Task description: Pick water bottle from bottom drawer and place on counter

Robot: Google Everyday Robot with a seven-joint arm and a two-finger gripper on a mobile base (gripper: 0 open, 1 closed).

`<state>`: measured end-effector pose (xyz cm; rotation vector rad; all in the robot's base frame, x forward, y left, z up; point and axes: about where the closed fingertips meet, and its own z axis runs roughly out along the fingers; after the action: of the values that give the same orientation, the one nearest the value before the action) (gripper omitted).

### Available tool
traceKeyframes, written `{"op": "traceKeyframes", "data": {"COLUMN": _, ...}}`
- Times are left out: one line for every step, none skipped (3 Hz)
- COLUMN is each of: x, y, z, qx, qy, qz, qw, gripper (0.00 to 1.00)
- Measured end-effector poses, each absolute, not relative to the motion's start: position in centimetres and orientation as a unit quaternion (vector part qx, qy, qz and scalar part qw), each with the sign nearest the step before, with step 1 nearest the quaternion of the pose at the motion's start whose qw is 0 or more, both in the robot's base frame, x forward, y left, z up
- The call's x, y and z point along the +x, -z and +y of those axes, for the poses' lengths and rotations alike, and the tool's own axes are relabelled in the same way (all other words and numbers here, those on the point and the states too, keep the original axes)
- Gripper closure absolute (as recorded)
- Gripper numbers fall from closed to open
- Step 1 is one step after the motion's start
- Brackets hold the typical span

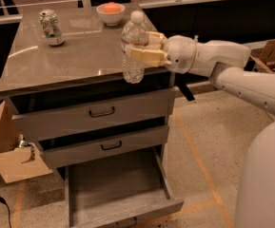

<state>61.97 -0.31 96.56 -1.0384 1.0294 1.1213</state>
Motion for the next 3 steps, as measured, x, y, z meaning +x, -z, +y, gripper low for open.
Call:
{"op": "traceKeyframes", "data": {"x": 64.2, "y": -97.7, "z": -0.6, "qx": -0.456, "qy": -0.475, "qz": 0.458, "qw": 0.597, "gripper": 1.0}}
{"op": "traceKeyframes", "data": {"x": 66.9, "y": -98.2, "z": 0.2, "qx": -0.466, "qy": -0.474, "qz": 0.455, "qw": 0.593, "gripper": 1.0}}
{"op": "traceKeyframes", "data": {"x": 69.5, "y": -98.3, "z": 1.0, "qx": -0.477, "qy": -0.47, "qz": 0.45, "qw": 0.591, "gripper": 1.0}}
